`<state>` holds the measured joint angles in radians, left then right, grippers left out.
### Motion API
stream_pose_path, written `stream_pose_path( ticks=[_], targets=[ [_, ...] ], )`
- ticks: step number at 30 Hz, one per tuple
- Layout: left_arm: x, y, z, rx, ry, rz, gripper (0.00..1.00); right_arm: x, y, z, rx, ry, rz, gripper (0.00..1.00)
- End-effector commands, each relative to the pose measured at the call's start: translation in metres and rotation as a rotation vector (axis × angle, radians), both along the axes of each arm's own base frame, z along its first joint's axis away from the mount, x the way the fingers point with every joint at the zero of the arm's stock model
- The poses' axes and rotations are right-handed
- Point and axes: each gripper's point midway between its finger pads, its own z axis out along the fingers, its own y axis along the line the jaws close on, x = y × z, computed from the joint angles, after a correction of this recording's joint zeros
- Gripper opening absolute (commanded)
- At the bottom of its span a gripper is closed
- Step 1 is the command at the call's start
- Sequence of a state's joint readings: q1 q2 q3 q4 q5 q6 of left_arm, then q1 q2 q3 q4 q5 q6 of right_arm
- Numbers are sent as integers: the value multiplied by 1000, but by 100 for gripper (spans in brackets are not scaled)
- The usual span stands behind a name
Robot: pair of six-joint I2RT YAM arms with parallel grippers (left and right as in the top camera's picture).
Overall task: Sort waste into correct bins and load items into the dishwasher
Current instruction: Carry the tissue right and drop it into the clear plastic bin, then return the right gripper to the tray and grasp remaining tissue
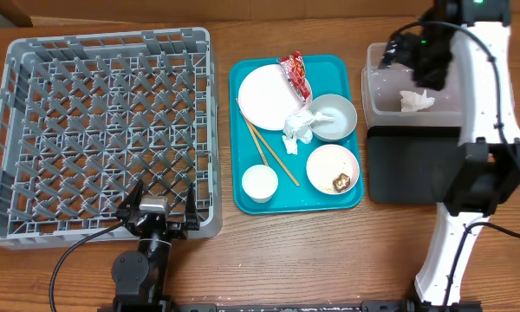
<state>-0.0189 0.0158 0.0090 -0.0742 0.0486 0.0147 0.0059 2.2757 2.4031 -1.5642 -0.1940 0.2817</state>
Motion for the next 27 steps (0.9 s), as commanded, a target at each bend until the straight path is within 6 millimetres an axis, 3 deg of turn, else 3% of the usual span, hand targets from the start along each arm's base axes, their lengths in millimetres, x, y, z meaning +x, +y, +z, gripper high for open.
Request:
stream_pose_path(
  ticks=[1,6,10,16,27],
  targets=[
    [0,2,-1,8,0,5,100,-13,68,35,33,-55,53,81],
    [0,2,-1,8,0,6,100,-35,126,8,-63,8,55,77],
    [0,2,-1,8,0,5,100,-51,158,-16,-148,30,18,78],
    [0,2,-1,8,0,6,100,-61,170,-25,-150,55,6,78],
    [0,2,-1,8,0,6,100,-57,178,-25,-130,35,-10,78]
  ],
)
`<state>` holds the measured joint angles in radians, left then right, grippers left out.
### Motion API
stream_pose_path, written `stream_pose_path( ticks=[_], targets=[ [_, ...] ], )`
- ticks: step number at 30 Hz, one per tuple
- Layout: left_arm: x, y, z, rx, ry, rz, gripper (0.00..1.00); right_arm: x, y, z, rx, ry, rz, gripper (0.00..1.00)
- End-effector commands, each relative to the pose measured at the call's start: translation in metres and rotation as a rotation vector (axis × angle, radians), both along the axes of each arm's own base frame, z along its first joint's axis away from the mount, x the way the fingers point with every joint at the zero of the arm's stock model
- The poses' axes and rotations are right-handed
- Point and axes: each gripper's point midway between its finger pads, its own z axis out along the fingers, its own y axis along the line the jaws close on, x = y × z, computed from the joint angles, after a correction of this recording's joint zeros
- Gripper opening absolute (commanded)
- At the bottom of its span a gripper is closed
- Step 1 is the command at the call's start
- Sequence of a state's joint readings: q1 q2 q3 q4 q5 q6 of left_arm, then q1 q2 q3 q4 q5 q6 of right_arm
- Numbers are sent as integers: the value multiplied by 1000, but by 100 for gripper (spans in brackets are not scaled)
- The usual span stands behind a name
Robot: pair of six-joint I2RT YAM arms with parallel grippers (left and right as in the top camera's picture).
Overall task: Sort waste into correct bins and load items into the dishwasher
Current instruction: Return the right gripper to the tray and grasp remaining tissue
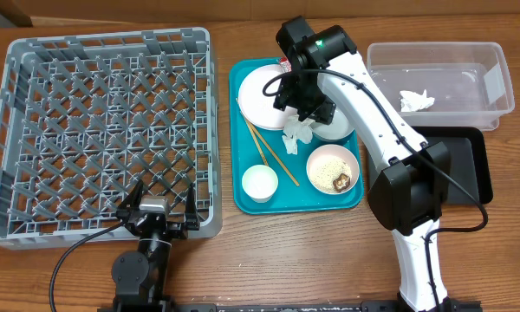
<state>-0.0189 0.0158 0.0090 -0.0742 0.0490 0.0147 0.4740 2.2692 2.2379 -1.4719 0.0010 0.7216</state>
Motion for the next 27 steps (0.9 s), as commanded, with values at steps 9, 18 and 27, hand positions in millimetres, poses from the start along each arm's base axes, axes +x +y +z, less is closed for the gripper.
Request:
stream_pose_path(
  ticks=[9,18,27],
  targets=[
    [0,2,-1,8,0,6,100,5,10,9,17,-64,2,74],
    [0,2,-1,8,0,6,100,3,8,-33,-2,-36,2,69],
    [0,2,-1,8,0,6,100,8,12,-41,10,-58,3,41]
  ],
)
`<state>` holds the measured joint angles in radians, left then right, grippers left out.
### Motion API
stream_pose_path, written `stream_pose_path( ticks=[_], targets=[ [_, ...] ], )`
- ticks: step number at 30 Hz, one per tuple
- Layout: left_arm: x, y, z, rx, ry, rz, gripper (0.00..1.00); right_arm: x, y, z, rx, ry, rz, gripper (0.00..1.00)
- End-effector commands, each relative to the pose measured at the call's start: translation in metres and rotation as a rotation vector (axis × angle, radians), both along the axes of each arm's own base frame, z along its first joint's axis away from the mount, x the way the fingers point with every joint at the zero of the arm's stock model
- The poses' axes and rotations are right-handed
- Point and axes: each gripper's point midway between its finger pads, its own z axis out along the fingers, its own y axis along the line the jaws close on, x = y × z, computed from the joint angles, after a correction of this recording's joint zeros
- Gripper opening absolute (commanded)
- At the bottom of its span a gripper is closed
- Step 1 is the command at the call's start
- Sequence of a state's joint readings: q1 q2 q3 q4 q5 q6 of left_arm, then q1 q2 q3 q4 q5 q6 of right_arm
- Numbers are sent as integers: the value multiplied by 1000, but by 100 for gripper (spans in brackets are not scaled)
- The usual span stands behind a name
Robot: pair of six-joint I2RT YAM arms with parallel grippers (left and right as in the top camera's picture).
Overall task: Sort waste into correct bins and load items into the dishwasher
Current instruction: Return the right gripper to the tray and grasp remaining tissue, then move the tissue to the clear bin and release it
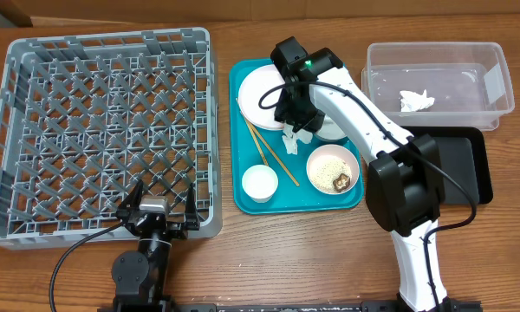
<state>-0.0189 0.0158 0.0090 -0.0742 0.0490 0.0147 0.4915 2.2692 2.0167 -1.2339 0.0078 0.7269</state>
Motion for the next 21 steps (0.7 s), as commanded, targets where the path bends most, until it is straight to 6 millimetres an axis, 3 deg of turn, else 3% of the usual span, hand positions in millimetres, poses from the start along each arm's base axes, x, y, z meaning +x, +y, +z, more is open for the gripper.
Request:
stream_pose_path(
  ticks=[1,4,5,10,15,18,21],
  targets=[
    [0,2,-1,8,0,6,100,4,1,14,9,-43,-9,35],
    [0,2,-1,8,0,6,100,5,2,16,13,-50,-5,6],
    [0,2,-1,8,0,6,100,6,2,18,14,-53,-6,4],
    [0,2,-1,8,0,6,100,8,1,49,33,-83,23,4],
    [0,2,-1,8,0,6,100,8,-8,120,74,-181,56,4],
    [0,2,-1,8,0,6,100,5,-27,164,88,-249,49,4],
    [0,2,-1,8,0,6,100,5,-64,198,63,-313,-21,4]
  ],
)
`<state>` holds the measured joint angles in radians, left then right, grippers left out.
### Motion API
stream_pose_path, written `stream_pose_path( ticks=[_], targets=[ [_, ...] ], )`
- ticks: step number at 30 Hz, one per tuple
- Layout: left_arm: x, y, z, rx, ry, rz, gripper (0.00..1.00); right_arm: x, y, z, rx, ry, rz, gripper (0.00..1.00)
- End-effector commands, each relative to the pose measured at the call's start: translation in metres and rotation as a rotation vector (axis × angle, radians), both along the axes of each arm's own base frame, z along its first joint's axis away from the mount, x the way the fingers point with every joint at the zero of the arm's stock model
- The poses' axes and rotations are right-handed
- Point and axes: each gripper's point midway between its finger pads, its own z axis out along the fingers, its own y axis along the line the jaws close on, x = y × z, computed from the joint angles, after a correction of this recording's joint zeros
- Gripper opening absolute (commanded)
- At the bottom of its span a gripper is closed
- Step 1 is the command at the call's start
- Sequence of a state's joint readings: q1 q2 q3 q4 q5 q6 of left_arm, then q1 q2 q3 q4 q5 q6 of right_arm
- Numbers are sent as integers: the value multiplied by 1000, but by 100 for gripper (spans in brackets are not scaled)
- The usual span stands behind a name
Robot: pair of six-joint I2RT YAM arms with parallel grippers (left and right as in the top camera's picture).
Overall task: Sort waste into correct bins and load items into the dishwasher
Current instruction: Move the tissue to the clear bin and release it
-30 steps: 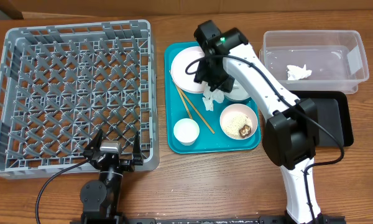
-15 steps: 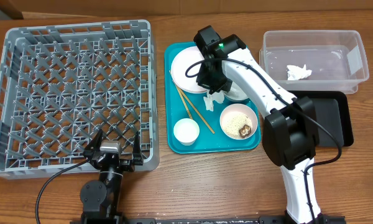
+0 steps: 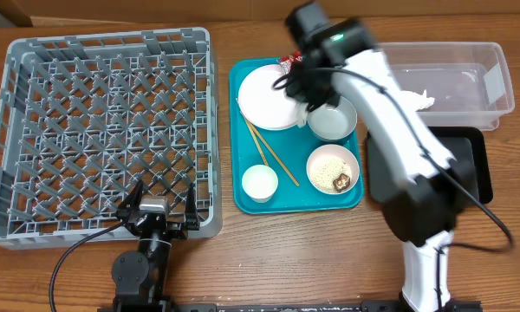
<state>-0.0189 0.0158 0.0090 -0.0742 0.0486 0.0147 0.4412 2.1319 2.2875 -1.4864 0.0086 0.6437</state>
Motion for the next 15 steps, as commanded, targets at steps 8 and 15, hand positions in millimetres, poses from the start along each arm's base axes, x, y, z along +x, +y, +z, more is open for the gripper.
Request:
stream_pose_path(
  ticks=[8,15],
  targets=[
    [0,2,-1,8,0,6,100,17,-173,86,-111,-203,-356,4],
    [0,2,-1,8,0,6,100,53,-231,45,-169,-193,-436,4]
  ],
)
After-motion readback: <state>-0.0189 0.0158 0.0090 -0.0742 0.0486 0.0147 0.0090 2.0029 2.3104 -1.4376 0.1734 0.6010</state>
